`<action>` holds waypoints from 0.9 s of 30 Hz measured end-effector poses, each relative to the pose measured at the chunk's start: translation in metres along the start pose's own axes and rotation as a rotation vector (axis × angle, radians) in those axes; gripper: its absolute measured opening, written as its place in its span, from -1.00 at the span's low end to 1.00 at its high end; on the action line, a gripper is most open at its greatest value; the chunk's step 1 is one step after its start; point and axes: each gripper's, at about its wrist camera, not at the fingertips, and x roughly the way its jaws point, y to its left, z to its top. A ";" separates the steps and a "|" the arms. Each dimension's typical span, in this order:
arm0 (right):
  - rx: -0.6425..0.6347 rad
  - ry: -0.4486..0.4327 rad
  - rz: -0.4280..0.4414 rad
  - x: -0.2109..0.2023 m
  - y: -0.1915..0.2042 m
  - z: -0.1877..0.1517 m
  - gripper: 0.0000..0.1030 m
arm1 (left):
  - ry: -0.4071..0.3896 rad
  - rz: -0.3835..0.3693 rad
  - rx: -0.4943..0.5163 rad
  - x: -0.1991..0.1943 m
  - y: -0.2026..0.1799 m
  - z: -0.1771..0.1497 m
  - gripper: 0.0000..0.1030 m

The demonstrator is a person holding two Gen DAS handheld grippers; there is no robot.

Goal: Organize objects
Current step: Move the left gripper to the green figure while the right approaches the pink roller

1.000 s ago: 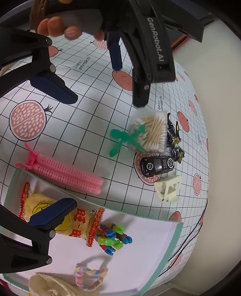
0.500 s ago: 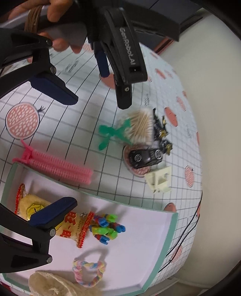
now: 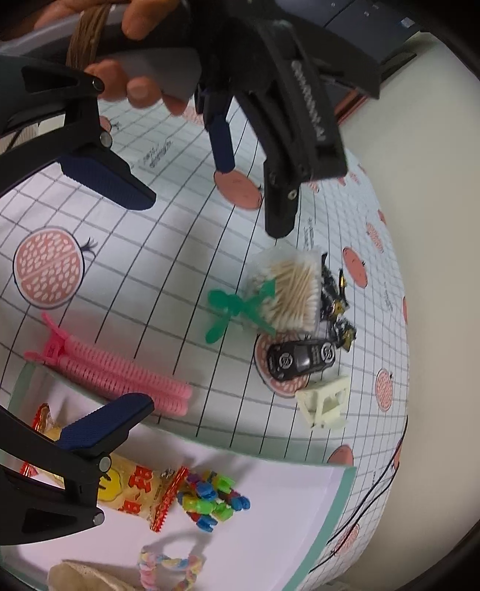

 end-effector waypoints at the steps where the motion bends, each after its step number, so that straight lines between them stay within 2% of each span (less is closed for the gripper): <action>1: 0.004 -0.002 0.001 0.000 -0.001 0.000 0.93 | -0.001 0.000 0.002 0.000 -0.001 0.000 0.95; 5: 0.015 -0.002 -0.011 0.001 -0.002 0.002 0.93 | 0.005 -0.012 0.020 0.003 -0.005 -0.003 0.94; 8: 0.009 0.011 -0.057 0.003 0.000 0.002 0.90 | 0.004 -0.016 0.039 0.002 -0.009 -0.004 0.94; 15: 0.020 0.023 -0.135 0.006 -0.004 0.004 0.59 | 0.039 -0.056 0.099 0.017 -0.023 -0.007 0.94; 20: 0.028 0.029 -0.138 0.007 -0.008 0.005 0.46 | 0.015 -0.043 0.162 0.022 -0.033 -0.005 0.84; 24: 0.039 0.031 -0.130 0.008 -0.009 0.005 0.28 | 0.020 -0.051 0.204 0.031 -0.042 -0.007 0.79; 27: 0.042 0.047 -0.119 0.011 -0.010 0.004 0.20 | 0.035 -0.033 0.259 0.037 -0.053 -0.011 0.67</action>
